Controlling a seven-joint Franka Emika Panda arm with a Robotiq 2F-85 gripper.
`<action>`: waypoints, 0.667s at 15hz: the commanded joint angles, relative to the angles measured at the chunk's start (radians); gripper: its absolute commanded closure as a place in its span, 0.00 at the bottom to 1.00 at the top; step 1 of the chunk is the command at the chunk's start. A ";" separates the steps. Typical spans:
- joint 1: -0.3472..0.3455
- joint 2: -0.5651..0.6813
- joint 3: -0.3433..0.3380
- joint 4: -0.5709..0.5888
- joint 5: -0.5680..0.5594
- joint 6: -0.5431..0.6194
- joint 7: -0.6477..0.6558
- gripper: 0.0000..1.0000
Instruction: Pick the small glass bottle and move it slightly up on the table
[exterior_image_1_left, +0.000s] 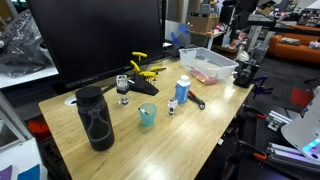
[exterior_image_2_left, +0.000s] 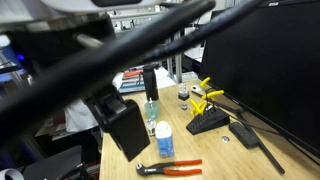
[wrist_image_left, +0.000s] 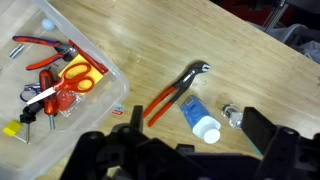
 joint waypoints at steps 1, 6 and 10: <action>-0.042 0.009 0.038 0.001 0.022 -0.001 -0.018 0.00; -0.042 0.009 0.038 0.001 0.022 -0.001 -0.018 0.00; -0.029 0.024 0.054 0.004 0.025 0.001 -0.023 0.00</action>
